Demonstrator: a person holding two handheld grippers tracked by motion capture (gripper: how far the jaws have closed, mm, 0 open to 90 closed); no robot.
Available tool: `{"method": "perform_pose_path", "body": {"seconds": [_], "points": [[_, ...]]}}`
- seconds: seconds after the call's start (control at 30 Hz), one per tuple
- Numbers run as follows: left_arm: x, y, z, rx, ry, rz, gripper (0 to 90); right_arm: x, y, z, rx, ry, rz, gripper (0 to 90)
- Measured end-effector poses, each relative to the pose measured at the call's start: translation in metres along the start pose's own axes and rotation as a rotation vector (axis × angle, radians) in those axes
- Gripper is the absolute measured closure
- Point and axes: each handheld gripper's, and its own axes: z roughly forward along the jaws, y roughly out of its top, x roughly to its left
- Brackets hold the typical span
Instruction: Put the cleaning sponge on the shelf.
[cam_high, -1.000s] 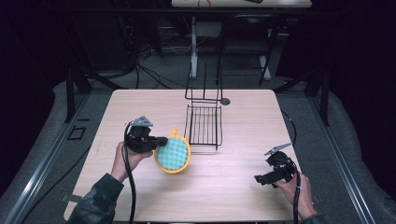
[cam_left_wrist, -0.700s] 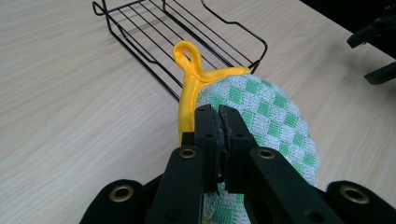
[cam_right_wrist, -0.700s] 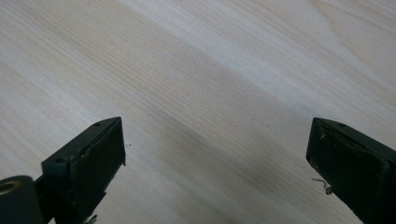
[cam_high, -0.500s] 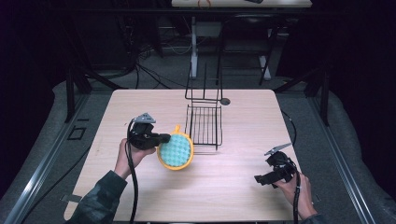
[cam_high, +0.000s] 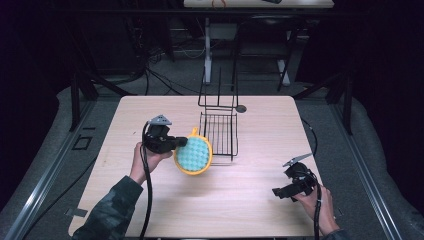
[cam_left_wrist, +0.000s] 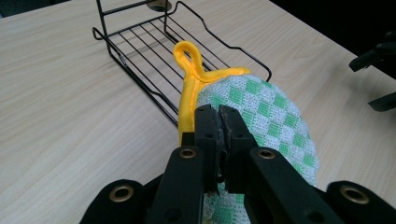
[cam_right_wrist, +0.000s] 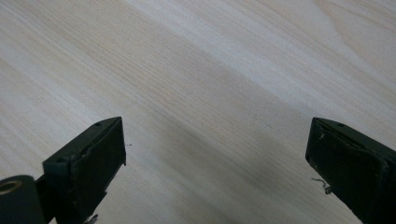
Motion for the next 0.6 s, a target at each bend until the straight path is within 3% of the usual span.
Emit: {"method": "perform_pose_path", "body": {"seconds": [0.6], "points": [[0.012,0.020,0.029,-0.044,0.011,-0.019,87.4,0.000,0.000,0.000,0.004,0.002,0.002,4.5]]}}
